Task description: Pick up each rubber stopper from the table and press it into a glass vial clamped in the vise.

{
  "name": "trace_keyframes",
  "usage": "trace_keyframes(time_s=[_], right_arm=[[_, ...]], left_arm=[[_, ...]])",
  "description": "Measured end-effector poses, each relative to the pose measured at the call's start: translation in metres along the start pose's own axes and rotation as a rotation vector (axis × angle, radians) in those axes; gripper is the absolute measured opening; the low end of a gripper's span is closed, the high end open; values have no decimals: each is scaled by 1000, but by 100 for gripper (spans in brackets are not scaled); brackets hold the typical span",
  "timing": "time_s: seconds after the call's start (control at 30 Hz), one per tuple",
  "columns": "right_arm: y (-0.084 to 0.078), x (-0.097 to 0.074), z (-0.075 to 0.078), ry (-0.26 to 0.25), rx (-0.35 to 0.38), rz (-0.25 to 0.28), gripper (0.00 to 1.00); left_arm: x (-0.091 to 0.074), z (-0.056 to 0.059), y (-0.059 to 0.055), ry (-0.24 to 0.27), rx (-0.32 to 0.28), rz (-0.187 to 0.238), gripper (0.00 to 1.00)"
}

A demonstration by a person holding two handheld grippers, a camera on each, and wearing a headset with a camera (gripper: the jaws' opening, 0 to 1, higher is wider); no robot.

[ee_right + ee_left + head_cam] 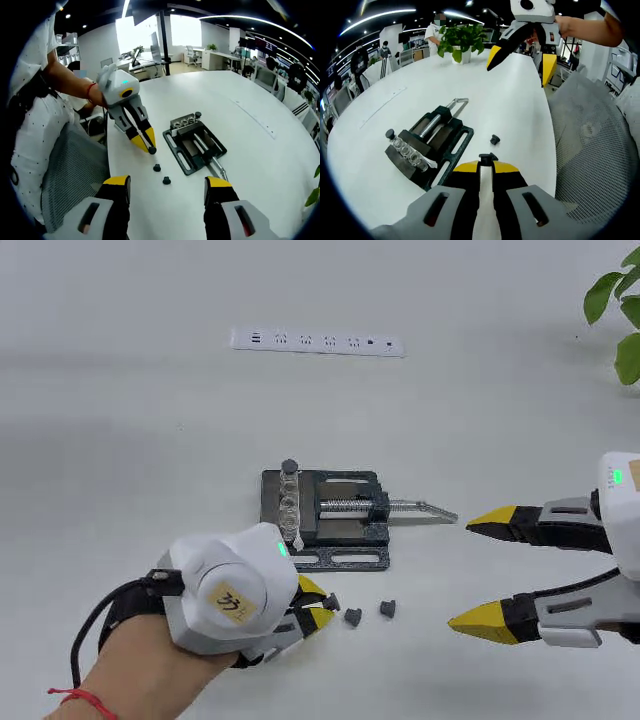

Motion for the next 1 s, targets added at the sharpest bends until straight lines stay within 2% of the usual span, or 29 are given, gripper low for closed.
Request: trace_keyframes(time_s=[0.1,0.3,0.47,0.63,0.8,1.0], right_arm=[[11,5,-4,28,-23,-2,54],[38,10,-12,88,-57,50,47],[53,15,-20,157,-83,63,35],[57,21,-25,198,-114,44,26],[63,24,-31,239,-121,46,19],[66,26,-34,259,-133,33,13]], left_arm=[[-12,0,16,-4,26,36,5],[-33,3,44,-15,69,99,5],[-45,8,59,-29,95,139,5],[-52,12,66,-38,120,161,5],[-56,14,71,-40,113,184,5],[-58,13,73,-39,118,194,5]])
Point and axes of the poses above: the centre of the closed fingertips' face, and the gripper's own axes: x roughly forward along the fingers, z roughly to its right, y roughly out of its top, the point moved 4 cm from there along -x, roughly backward along the fingers, and after that the axes turned 14 degrees about y, right-handed, at the moved point
